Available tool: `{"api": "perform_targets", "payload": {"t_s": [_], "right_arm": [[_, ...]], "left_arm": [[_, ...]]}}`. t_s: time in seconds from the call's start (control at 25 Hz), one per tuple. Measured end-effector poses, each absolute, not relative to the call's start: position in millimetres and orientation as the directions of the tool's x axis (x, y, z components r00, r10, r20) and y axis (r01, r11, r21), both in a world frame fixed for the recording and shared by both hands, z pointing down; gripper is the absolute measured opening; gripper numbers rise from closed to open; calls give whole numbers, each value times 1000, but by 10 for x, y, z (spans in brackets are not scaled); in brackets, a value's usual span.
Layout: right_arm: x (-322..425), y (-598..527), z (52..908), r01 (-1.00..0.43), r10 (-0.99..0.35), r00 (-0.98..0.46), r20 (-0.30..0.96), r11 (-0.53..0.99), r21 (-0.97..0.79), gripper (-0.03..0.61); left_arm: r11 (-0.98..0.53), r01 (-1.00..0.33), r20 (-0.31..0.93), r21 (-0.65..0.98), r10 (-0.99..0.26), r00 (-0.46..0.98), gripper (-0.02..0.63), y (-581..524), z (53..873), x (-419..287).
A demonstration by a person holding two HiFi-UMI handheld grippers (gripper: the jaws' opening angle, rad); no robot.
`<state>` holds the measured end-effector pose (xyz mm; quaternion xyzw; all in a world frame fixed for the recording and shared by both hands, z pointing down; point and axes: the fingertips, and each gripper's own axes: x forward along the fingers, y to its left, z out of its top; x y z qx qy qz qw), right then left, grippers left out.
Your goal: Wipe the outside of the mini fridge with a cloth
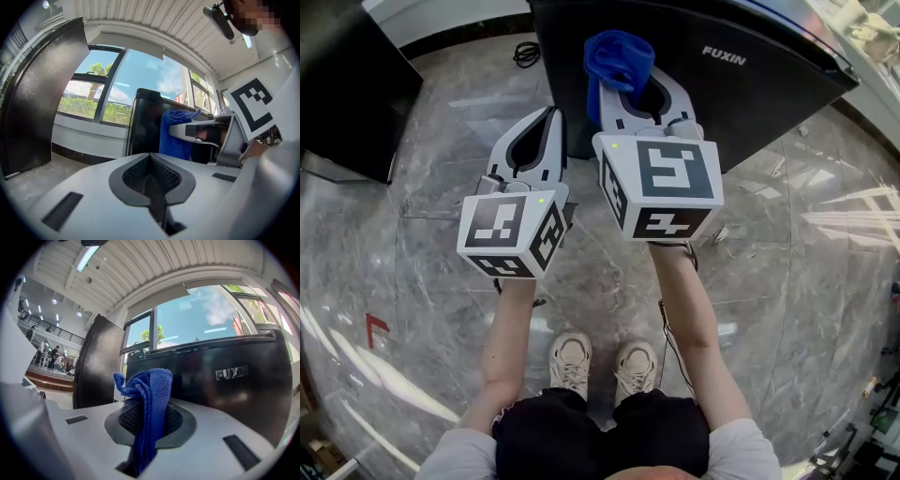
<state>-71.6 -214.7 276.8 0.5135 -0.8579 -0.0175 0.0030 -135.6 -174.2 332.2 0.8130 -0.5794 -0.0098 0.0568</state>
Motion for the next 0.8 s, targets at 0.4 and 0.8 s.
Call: {"api": "perform_targets", "payload": {"t_s": [0.4, 0.8], "right_arm": [[-158, -2114, 2759, -904, -903, -428, -23, 428, -1, 52], [526, -2103, 2681, -941, -940, -339, -31, 340, -1, 52]], "left_arm": [[-393, -913, 43, 113, -916, 399, 5, -1756, 3331, -919], [-473, -874, 37, 111, -877, 479, 5, -1763, 3320, -275]]}}
